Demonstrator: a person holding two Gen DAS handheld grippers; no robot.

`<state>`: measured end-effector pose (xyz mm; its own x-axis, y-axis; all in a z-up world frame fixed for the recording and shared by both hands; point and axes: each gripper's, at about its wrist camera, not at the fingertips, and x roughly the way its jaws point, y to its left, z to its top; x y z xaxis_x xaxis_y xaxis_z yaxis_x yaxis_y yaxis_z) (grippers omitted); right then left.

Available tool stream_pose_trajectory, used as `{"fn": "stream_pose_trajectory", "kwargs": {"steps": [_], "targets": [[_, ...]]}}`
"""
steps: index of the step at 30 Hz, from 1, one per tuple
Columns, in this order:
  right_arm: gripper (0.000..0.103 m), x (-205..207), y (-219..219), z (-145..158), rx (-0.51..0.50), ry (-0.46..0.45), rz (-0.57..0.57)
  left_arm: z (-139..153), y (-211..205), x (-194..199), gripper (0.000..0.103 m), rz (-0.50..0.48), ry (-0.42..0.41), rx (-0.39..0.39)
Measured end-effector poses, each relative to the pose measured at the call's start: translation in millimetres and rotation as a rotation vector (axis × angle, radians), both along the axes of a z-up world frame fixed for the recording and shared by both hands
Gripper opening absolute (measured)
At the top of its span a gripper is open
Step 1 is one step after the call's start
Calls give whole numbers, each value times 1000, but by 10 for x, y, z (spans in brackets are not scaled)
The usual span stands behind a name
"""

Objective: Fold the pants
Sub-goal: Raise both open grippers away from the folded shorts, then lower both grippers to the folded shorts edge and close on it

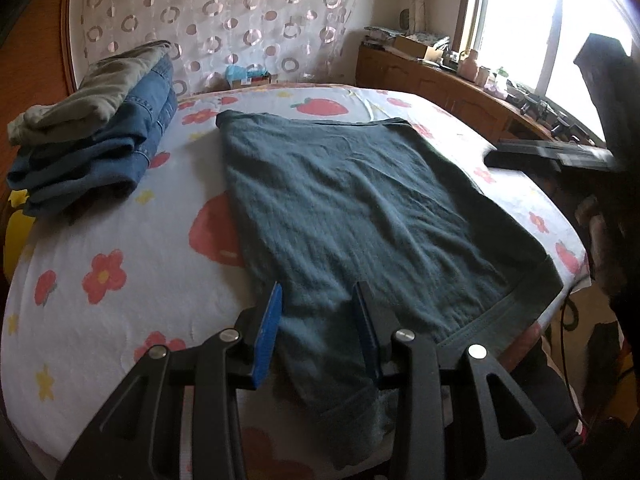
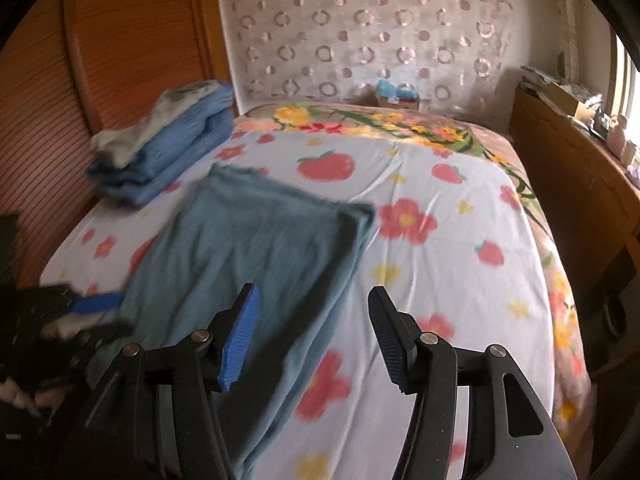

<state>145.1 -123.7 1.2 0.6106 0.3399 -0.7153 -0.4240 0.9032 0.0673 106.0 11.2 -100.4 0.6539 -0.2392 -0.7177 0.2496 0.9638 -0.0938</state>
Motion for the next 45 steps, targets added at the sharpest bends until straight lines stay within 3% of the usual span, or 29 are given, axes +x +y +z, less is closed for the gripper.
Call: {"fn": "stream_pose_trajectory", "kwargs": {"steps": [14, 28, 45], "targets": [[58, -614, 0, -335, 13, 53, -22, -39, -34, -19, 41, 26, -28, 42], [58, -718, -47, -471, 12, 69, -66, -38, -19, -71, 42, 35, -37, 47], [54, -784, -53, -405, 25, 49, -36, 108, 249, -417, 42, 5, -37, -22]]}}
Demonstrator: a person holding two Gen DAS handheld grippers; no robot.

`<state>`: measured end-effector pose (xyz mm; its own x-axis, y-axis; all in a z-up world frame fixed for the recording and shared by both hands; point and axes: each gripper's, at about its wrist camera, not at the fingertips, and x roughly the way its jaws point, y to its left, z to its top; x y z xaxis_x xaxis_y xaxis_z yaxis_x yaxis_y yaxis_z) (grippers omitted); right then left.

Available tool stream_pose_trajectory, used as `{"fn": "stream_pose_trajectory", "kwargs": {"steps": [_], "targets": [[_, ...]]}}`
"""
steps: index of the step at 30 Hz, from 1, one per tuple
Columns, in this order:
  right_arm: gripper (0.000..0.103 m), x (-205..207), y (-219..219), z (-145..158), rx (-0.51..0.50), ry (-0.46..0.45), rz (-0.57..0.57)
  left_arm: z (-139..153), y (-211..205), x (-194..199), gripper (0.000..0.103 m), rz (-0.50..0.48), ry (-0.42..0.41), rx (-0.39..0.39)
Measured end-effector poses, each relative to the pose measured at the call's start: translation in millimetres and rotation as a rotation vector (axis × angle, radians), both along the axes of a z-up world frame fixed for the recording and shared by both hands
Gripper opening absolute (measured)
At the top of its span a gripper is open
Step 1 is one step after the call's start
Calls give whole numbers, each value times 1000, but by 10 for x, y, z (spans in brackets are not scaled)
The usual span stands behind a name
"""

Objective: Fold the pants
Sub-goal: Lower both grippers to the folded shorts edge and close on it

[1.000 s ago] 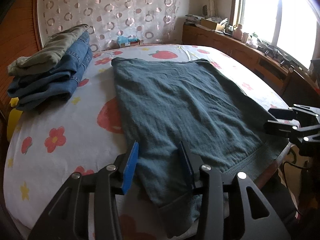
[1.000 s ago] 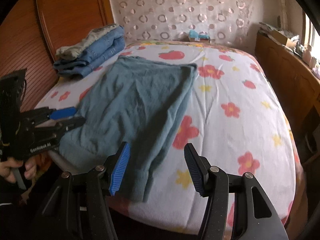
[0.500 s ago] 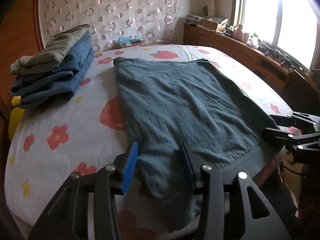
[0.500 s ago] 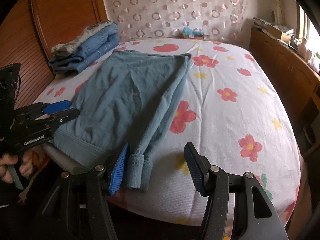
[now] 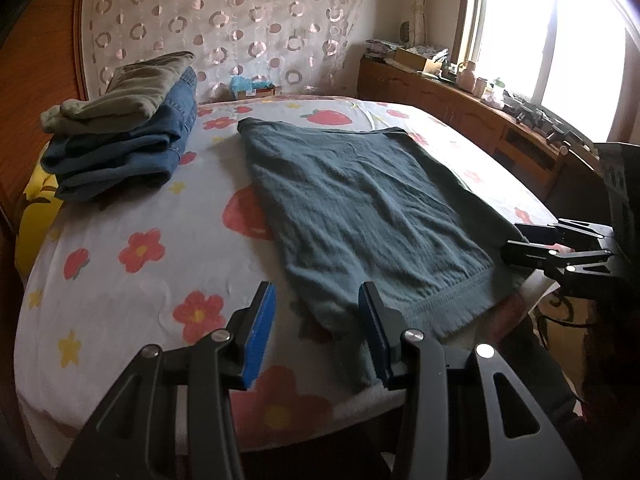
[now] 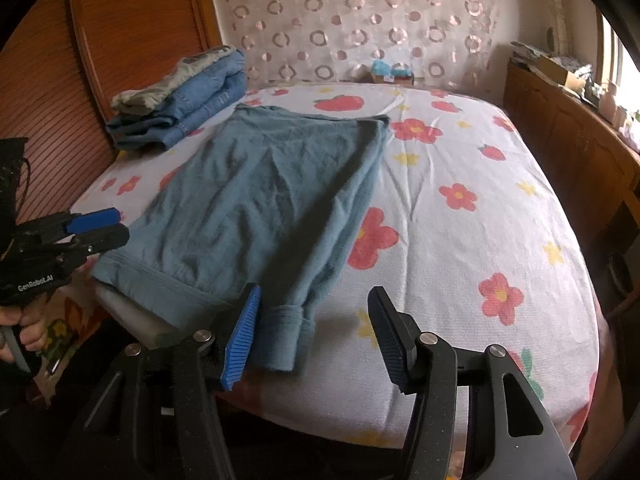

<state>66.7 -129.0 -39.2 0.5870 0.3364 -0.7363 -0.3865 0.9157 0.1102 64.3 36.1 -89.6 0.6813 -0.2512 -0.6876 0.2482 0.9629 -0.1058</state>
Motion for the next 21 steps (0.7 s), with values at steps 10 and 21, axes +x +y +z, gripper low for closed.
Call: {"fn": "stream_pose_trajectory", "kwargs": {"steps": [10, 21], "targets": [[49, -146, 86, -9, -14, 2, 46, -9, 30, -160, 42, -14, 22, -22], [40, -148, 75, -65, 14, 25, 52, -77, -70, -193, 42, -52, 60, -53]]}}
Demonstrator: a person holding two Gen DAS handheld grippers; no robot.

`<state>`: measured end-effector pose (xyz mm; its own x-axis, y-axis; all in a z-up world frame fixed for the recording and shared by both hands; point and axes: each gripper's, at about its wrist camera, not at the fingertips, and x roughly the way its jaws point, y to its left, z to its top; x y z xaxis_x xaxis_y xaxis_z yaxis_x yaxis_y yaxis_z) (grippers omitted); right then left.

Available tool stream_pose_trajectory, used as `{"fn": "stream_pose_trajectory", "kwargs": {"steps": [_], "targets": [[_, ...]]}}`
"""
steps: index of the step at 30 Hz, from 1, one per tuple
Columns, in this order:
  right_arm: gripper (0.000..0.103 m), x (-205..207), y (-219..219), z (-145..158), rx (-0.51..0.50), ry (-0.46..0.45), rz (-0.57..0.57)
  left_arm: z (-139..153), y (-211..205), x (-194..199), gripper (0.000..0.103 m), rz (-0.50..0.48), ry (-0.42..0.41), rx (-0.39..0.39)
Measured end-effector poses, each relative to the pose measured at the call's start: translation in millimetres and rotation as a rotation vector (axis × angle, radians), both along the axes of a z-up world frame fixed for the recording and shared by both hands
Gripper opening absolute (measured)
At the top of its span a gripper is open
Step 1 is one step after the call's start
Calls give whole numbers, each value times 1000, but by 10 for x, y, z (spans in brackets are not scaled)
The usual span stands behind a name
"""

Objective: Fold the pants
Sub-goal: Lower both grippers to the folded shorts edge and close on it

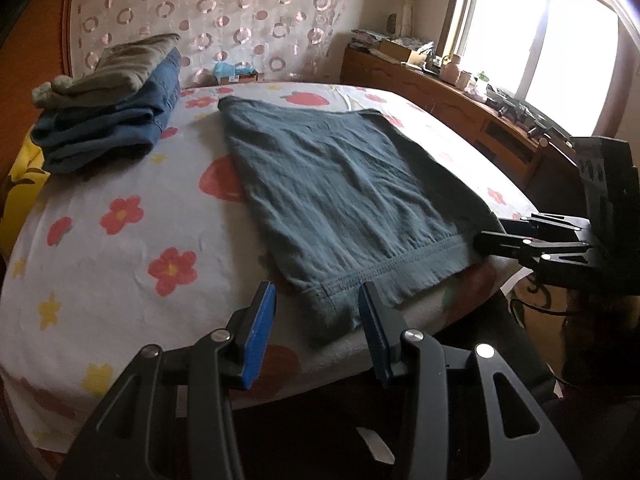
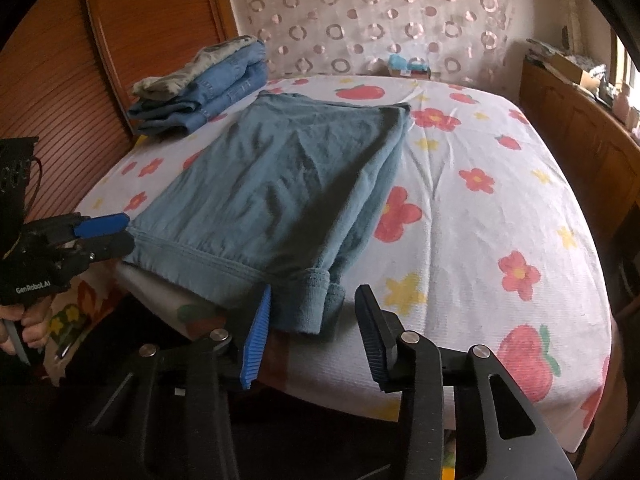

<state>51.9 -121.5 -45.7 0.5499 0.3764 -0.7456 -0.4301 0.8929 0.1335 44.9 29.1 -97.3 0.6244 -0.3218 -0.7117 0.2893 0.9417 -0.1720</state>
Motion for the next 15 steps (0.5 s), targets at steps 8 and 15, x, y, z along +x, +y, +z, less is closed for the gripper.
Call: {"fn": "stream_pose_trajectory", "kwargs": {"steps": [8, 15], "targets": [[28, -16, 10, -18, 21, 3, 19, -45, 19, -9, 34, -10, 3, -32], [14, -18, -57, -15, 63, 1, 13, -42, 41, -41, 16, -22, -10, -81]]}}
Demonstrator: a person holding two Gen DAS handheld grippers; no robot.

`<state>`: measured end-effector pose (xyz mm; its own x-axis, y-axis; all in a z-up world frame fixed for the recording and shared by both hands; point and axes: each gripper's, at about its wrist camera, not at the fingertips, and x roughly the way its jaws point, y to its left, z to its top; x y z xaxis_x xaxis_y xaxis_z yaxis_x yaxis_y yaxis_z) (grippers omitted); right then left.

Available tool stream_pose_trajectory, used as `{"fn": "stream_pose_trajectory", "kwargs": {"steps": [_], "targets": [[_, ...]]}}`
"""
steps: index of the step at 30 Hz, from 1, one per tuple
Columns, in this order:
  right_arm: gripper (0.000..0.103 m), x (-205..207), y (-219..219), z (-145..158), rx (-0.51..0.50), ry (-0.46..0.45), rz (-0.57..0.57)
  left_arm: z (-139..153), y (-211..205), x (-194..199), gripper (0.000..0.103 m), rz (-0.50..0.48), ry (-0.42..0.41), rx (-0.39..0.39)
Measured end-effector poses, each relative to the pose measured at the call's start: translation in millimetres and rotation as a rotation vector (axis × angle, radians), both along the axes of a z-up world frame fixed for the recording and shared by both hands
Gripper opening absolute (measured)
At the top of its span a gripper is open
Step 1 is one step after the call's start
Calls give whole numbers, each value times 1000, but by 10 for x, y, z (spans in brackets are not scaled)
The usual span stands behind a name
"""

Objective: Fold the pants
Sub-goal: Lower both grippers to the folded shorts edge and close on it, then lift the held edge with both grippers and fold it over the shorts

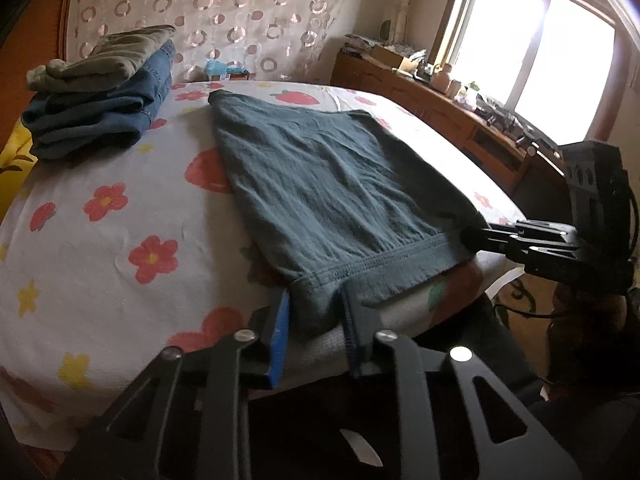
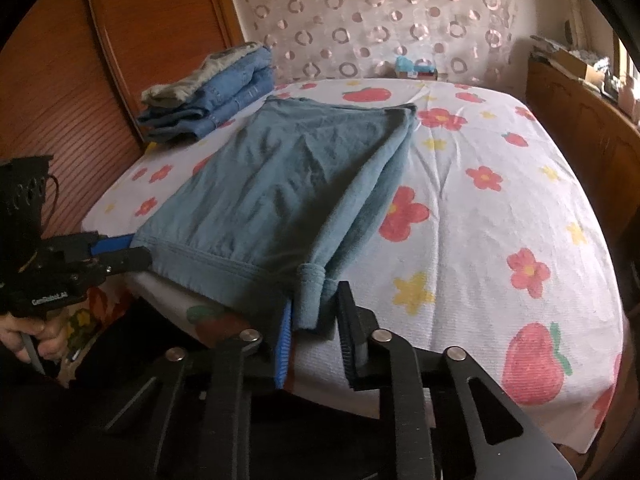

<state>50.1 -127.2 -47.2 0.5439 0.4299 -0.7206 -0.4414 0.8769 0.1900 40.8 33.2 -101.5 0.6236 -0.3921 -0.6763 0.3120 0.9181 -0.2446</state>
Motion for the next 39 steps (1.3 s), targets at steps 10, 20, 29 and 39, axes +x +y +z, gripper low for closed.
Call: {"fn": "stream_pose_trajectory", "kwargs": {"steps": [10, 20, 29, 39], "targets": [[9, -48, -84, 119, 81, -19, 7, 273, -2, -104, 8, -17, -86, -37], [9, -184, -143, 562, 152, -97, 34, 754, 40, -287, 7, -31, -192, -80], [9, -314, -178, 880, 173, -174, 44, 875, 88, -275, 8, -34, -216, -94], [9, 94, -94, 766, 162, -140, -3, 802, 47, 186, 8, -11, -193, -66]]}}
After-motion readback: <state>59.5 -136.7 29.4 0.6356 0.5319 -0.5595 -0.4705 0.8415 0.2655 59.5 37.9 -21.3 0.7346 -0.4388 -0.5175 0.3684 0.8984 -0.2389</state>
